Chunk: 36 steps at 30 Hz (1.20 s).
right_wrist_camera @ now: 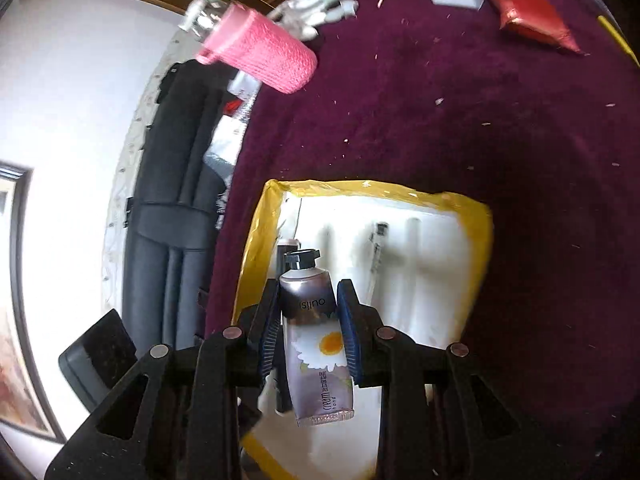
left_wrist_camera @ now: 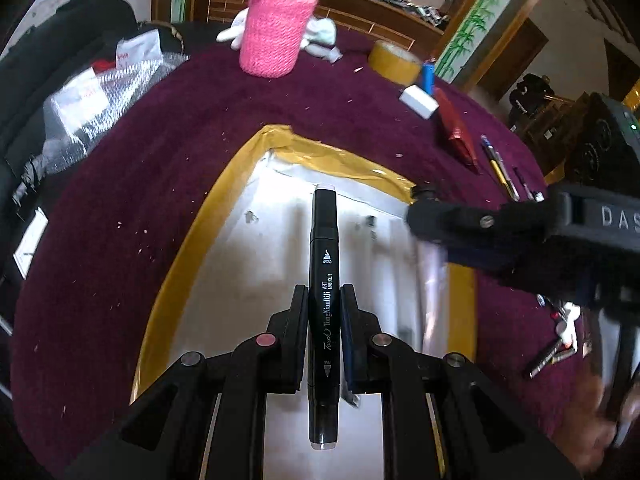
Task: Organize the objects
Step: 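Carry the marker and tube into the white tray and open both tools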
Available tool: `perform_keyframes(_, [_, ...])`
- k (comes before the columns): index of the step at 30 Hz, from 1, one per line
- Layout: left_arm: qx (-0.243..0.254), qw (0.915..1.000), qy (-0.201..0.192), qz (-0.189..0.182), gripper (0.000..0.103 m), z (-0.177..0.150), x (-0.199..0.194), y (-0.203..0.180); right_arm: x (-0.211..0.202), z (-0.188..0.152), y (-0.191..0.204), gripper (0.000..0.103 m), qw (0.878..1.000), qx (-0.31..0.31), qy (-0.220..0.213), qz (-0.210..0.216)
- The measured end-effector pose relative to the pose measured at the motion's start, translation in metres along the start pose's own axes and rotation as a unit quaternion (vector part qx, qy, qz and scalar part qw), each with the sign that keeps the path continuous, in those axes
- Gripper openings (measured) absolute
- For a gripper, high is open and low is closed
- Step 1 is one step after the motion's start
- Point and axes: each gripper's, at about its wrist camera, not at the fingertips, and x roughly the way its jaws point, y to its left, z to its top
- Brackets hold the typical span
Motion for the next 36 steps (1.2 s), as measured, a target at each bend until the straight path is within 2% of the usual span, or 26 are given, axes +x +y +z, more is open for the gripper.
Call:
perform_keyframes(3, [0.002,0.9999,0.012,0.005,0.012,0.007,0.016,0.009,0.021,0.007,0.006,0.026,0.999,-0.005,-0.006,-0.038])
perform_keyframes(7, [0.01,0.9998,0.016,-0.001,0.012,0.01,0.023,0.013,0.038,0.012,0.006,0.027,0.998,0.0,-0.01,-0.066])
perform_keyframes(9, [0.009,0.9998,0.015,-0.008,0.018,0.012,0.023,0.015,0.043,0.014,0.005,0.028,0.997,0.003,-0.011,-0.076])
perform_keyframes(10, [0.008,0.9998,0.014,-0.01,0.029,0.013,0.021,0.016,0.044,0.016,0.003,0.028,0.997,0.007,-0.01,-0.079])
perform_keyframes(11, [0.008,0.9998,0.013,-0.015,0.032,0.014,0.019,0.016,0.043,0.017,0.002,0.028,0.997,0.011,-0.009,-0.081])
perform_keyframes(14, [0.009,0.9997,0.01,-0.022,0.038,0.017,0.012,0.016,0.039,0.019,-0.002,0.043,0.997,0.029,-0.012,-0.069])
perform_keyframes(16, [0.008,0.9998,0.006,-0.019,0.047,0.019,0.006,0.017,0.035,0.02,0.0,0.047,0.997,0.031,-0.019,-0.068])
perform_keyframes(23, [-0.003,0.9992,-0.015,-0.038,0.048,0.02,-0.027,0.021,-0.001,0.015,0.005,0.05,0.995,0.015,-0.048,-0.086])
perform_keyframes(27, [-0.032,0.9973,-0.025,-0.061,0.048,0.015,-0.044,0.027,-0.014,0.008,-0.006,0.052,0.997,0.032,-0.041,-0.064])
perform_keyframes(31, [-0.053,0.9952,-0.041,-0.072,0.048,0.01,-0.063,0.032,0.0,-0.002,-0.011,0.052,0.998,0.051,-0.015,-0.029])
perform_keyframes(33, [-0.055,0.9947,-0.048,-0.073,0.048,0.007,-0.072,0.033,0.01,-0.007,-0.01,0.052,0.998,0.053,-0.008,-0.036])
perform_keyframes(34, [-0.053,0.9947,-0.05,-0.072,0.048,0.006,-0.076,0.033,0.012,-0.009,-0.006,0.053,0.997,0.043,-0.016,-0.058])
perform_keyframes(36, [-0.051,0.9946,-0.054,-0.073,0.048,0.004,-0.081,0.033,0.017,-0.011,0.006,0.065,0.997,0.023,-0.013,-0.07])
